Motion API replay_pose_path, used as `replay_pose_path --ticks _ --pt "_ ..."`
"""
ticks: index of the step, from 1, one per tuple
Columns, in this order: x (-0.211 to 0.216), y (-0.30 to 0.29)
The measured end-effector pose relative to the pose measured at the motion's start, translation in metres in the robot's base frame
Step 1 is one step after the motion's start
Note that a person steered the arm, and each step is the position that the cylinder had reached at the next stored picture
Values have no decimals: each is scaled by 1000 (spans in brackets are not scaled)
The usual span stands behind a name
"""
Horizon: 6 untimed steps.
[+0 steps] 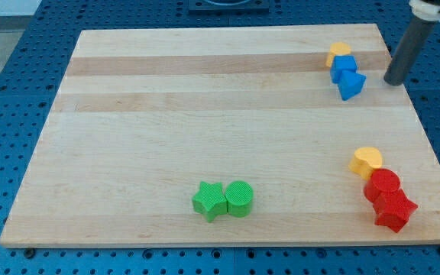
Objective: Separate the blue triangle from the blue cube
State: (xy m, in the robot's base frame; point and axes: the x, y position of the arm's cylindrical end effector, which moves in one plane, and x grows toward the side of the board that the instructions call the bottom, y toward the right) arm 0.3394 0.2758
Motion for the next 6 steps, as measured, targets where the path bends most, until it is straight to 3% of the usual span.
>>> replay_pose_path --ticks 4,6 --pt "37 -107" --pt "44 -78"
